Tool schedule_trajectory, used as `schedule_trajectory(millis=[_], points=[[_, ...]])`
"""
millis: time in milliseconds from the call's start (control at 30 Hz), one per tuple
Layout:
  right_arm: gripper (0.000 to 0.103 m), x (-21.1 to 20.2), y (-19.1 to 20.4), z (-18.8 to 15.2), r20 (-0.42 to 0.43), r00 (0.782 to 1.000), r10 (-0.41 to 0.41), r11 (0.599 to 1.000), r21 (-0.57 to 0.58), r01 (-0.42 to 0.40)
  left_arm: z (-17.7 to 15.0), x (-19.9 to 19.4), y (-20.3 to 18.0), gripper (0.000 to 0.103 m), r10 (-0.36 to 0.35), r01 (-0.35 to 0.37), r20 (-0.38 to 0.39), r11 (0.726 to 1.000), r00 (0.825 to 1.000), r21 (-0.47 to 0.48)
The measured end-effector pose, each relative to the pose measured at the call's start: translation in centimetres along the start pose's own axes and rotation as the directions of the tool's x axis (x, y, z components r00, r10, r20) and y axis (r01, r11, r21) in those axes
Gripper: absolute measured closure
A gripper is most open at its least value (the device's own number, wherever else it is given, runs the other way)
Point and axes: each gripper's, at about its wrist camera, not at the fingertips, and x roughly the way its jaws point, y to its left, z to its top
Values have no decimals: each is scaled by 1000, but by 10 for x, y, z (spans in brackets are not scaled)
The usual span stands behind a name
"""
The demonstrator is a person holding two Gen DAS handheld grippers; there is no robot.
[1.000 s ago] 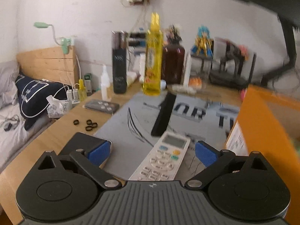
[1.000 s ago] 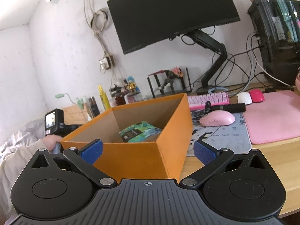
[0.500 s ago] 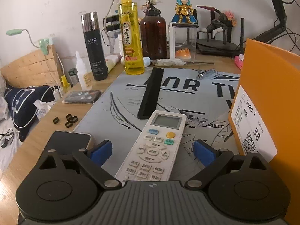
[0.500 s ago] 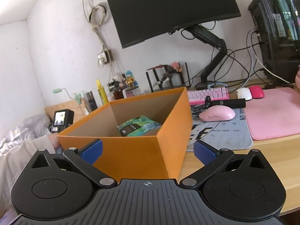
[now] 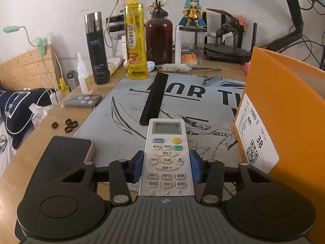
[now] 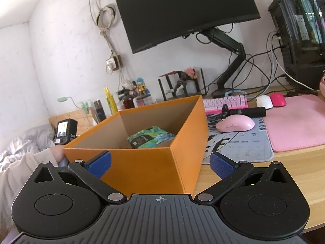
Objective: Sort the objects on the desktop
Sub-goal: 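Lower the left gripper onto the white remote and close on it, then lift the remote with the left gripper and lower it into the orange box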
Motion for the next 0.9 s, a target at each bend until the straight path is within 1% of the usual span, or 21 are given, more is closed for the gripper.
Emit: schedule_trajectory(millis=[133,267,400,467,633,733,867,900], points=[[0,-4,-1,0,4,1000,-2,1000,0,2,-4,-5,2,54,-8,9,6,1000,1000,-23],[0,-8,0,0,6,1000,3,1000,-3,-3,-8,-18,5,54,17,-15,48,999,999,-34],[0,-10,1,-1,8,1000,12,1000,-6,-12,-7,-42,12,54,18,-9,120,997,993,-78],[0,-10,0,-1,7,1000,16,1000,-3,-16,-4,-58,14,54,10,3,156,997,988,-83],[0,-10,1,-1,8,999,32,999,1,-32,10,-96,10,54,-10,30,245,997,969,-77],[0,-12,5,-2,11,999,40,999,-2,-40,23,-118,-1,54,-30,46,295,998,955,-47],[0,-14,6,-3,14,999,47,999,0,-47,38,-144,-25,55,-81,83,355,996,931,11],[0,-16,6,-3,16,999,46,999,1,-47,42,-150,-32,55,-104,100,367,994,924,31]])
